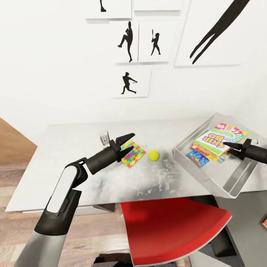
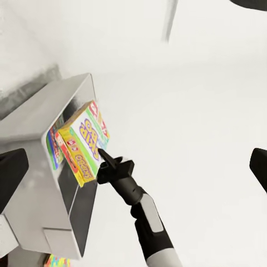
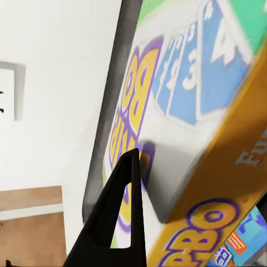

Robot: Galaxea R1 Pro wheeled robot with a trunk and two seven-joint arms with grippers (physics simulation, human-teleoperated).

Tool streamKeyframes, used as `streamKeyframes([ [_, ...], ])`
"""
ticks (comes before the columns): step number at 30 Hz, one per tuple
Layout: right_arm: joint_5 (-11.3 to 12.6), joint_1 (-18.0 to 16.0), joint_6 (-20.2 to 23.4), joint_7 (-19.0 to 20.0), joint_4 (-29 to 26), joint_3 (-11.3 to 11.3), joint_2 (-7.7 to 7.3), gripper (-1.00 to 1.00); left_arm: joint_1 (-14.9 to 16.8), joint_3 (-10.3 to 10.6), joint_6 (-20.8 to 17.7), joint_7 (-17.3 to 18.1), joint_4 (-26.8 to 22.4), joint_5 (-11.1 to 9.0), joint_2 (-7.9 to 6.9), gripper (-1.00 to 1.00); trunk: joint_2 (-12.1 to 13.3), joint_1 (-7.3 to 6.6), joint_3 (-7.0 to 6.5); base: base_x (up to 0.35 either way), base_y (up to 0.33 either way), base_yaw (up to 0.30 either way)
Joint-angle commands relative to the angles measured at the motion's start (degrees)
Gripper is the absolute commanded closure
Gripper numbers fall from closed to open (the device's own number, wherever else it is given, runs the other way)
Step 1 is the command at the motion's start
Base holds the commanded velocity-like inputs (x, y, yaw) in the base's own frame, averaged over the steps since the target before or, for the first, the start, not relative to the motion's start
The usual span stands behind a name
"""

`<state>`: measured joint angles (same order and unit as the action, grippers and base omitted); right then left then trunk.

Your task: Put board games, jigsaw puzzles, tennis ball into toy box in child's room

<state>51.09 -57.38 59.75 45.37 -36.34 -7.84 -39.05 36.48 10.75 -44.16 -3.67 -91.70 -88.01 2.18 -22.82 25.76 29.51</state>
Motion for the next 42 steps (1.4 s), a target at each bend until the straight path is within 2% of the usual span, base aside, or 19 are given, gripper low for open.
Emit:
streamKeyframes([
  [1,-0.2,-0.1,0.2,-0.2,0.0,-0.2,0.16,1.0,0.0,0.0,-0.2,-0.4,0.0,-0.5,0.02,-1.0,-0.1,0.03,0.17,0.0,0.0,0.0],
  [11,0.2,-0.1,0.2,-2.4,-0.1,-0.3,0.63,1.0,0.1,0.0,-0.2,-0.4,-0.1,-0.5,0.03,-1.0,-0.1,0.03,0.89,0.0,0.0,0.0],
  [24,0.1,-0.5,0.2,-2.7,-0.9,-0.4,0.31,1.0,0.1,0.1,-0.2,-0.4,-0.1,-0.5,0.02,-1.0,-0.1,0.03,1.1,0.0,0.0,0.0],
  [42,0.3,-0.5,0.2,-2.2,-0.4,-0.7,0.64,1.0,0.2,0.2,-0.9,-0.4,-0.1,-0.5,0.05,-1.0,-0.1,0.03,1.12,0.0,0.0,0.0],
])
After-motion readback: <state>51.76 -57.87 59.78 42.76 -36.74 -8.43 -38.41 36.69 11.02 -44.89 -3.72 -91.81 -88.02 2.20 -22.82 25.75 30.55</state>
